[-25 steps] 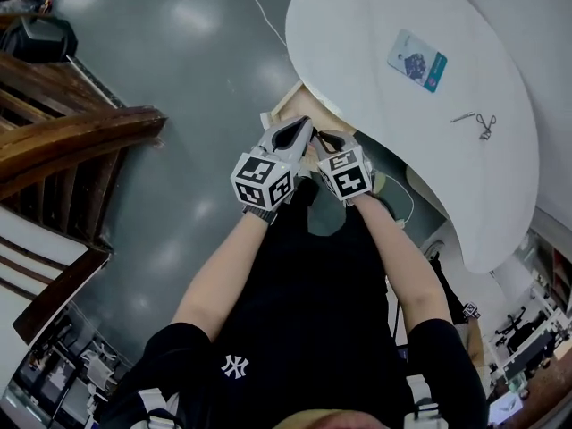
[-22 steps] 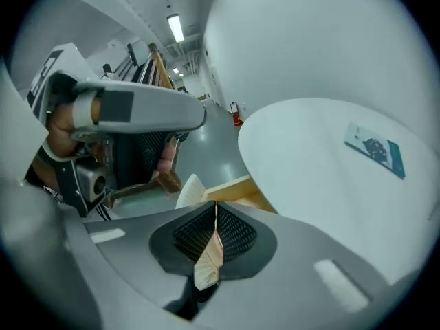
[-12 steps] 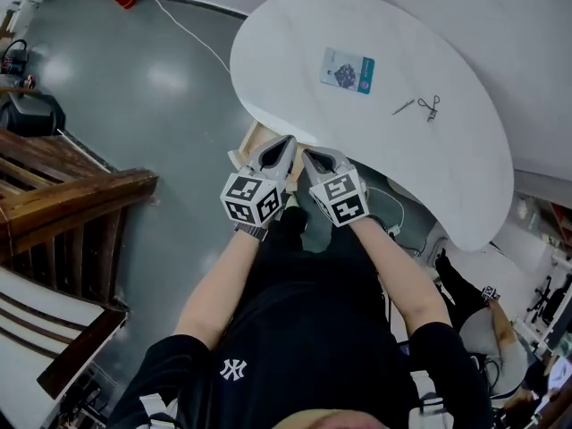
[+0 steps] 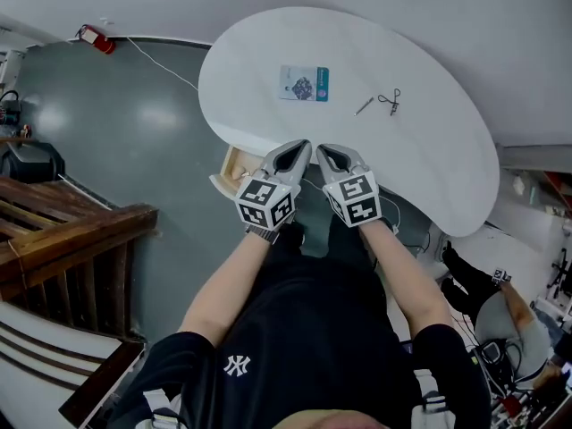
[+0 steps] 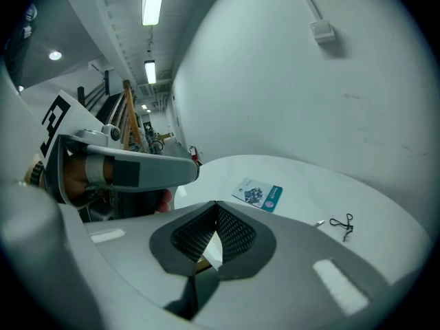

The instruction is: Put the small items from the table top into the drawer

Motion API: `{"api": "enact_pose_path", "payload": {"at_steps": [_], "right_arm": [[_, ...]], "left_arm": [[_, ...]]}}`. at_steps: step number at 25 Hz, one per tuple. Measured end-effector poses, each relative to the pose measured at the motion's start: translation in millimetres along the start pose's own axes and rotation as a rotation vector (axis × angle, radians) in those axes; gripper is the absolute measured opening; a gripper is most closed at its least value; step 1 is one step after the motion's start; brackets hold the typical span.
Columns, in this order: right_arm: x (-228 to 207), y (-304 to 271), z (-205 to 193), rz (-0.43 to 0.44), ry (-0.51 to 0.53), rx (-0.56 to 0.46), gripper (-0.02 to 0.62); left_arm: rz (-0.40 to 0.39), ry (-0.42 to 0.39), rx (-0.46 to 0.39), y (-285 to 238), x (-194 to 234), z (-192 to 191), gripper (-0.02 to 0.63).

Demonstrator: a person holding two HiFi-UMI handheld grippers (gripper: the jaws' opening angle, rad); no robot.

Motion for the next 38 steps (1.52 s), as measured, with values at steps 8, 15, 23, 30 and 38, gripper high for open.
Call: {"api": "enact_pose_path", "payload": {"at_steps": [8, 15, 23, 30, 38], "right_arm": [[-64, 40, -3, -0.103, -0.079, -0.049, 0.028], [-122, 61, -7, -0.166, -0.136, -0.07, 0.032], [-186, 63, -18, -0.196, -0.185, -0.046, 0.077], [-236, 54, -33, -0.186, -0.239, 0.01, 0.11], [-276, 26, -38, -0.158, -0.344, 0.047, 0.115]], "left_arm": [[-0.074, -0.018, 0.027, -53, -41, 4, 0.0], [-0.101, -0.042, 0.053, -104, -70, 3, 0.001], [-0.092, -0.046, 0.098, -159, -92, -11, 0.0], [-0.067, -0.032, 0.125, -190, -103, -22, 0.001], [-0.032, -0.041, 0.149, -219, -103, -31, 0.0]]}}
Point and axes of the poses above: the fingertips, and each gripper's own axes: y backward along the fingers, x to its left, z out of its top, the point moved 8 cm from there along y, backward along the fingers, and after that the axes turned 8 degrees about -y, right-handed, at the moved point
